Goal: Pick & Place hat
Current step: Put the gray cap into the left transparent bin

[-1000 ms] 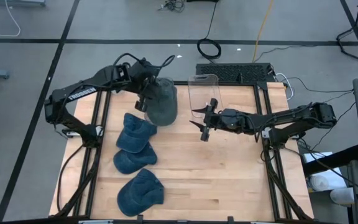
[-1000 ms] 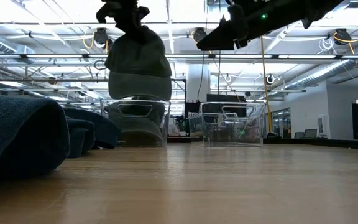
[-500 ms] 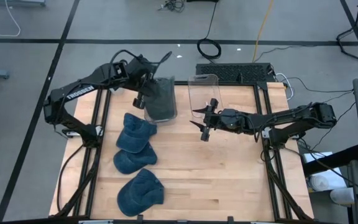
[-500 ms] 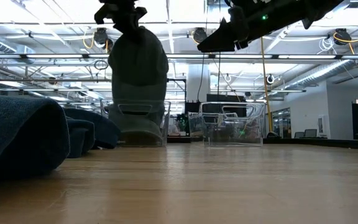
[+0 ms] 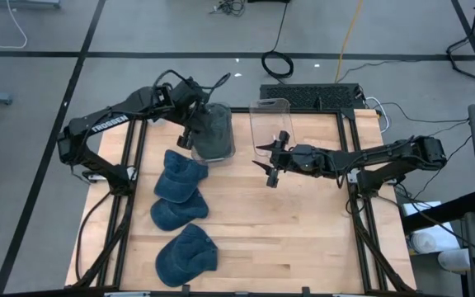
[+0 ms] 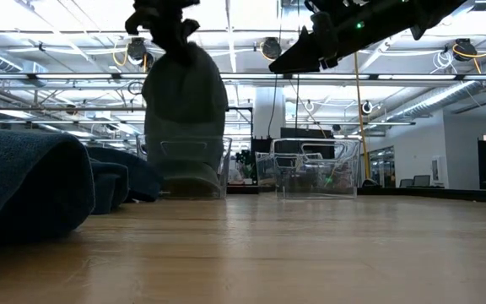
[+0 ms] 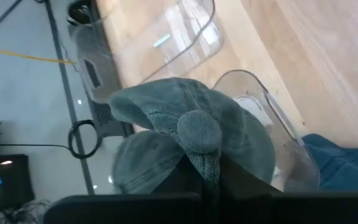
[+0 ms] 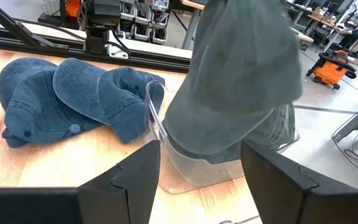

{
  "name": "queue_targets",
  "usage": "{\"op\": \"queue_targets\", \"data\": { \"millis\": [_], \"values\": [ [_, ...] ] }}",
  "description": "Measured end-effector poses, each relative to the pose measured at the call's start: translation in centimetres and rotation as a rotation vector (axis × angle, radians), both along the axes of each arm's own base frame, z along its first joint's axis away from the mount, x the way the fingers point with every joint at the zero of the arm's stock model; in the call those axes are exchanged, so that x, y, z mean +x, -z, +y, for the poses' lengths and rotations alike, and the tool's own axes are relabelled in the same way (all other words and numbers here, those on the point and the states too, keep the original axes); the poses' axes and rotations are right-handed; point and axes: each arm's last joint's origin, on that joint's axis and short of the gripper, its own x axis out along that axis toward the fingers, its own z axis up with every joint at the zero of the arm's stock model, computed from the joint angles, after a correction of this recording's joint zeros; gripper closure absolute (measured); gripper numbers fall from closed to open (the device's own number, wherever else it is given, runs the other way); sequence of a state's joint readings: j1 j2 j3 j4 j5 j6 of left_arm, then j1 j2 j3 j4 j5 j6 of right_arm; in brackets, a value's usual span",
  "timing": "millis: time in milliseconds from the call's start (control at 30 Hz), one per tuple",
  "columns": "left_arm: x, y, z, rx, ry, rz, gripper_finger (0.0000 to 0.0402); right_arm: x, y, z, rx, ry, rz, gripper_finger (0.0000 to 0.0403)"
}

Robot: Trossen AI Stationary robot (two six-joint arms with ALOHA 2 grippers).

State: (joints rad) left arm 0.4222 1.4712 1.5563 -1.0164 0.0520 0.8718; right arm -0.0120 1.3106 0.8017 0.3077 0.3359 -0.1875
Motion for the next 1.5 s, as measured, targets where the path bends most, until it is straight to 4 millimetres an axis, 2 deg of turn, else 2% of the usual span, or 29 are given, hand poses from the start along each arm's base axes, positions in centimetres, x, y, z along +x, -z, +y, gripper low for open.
{"op": "queue_targets", "data": {
  "millis": [267, 467, 567, 800, 1000, 1500],
  "values": [
    [0.4, 4.6, 0.4, -0.042, -0.033, 0.051, 0.0400, 0.0, 0.0, 0.0, 0.001, 0.000, -0.001, 0.0193],
    [0.4, 5.9, 0.6, -0.015, -0.109, 0.079, 0.0400, 0.0, 0.0, 0.0, 0.001, -0.001, -0.002, 0.0193],
    [0.4, 5.9, 0.8, 0.022, -0.172, 0.085, 0.0395, 0.0, 0.0, 0.0, 0.001, -0.001, -0.005, 0.0193],
    [0.4, 5.8, 1.0, 0.039, -0.249, 0.075, 0.0349, 0.0, -0.1, 0.0, 0.001, -0.001, -0.009, 0.0193],
    [0.7, 5.4, 1.6, 0.131, -0.380, 0.019, 0.0324, 0.0, -0.1, 0.0, 0.001, -0.002, -0.009, 0.0193],
    [1.0, 4.1, 2.6, 0.407, -0.581, -0.047, 0.0316, 0.0, -0.1, 0.0, 0.002, -0.003, -0.008, 0.0193]
  ]
}}
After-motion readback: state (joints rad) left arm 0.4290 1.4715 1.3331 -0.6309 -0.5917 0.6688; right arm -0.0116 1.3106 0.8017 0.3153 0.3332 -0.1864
